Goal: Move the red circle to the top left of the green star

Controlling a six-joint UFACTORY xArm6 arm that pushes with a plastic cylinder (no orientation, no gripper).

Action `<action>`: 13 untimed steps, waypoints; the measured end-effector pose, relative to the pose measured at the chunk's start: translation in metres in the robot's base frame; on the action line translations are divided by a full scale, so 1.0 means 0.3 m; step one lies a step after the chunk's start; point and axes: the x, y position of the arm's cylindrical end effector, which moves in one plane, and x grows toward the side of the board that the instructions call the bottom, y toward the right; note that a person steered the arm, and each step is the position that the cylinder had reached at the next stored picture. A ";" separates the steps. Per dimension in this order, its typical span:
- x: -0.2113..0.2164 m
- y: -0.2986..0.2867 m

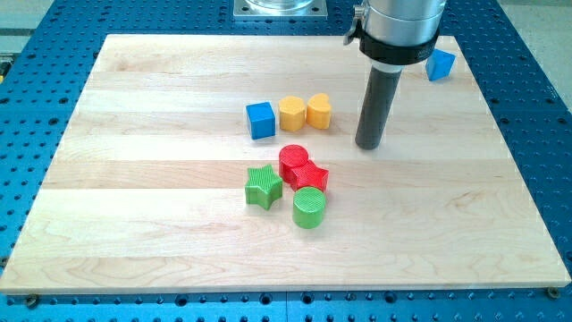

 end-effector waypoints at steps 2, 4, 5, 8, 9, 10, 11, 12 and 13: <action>0.014 -0.189; 0.004 -0.254; -0.056 -0.290; 0.013 -0.288; 0.097 -0.278; 0.125 -0.253; 0.132 -0.253; 0.166 -0.253; 0.218 -0.262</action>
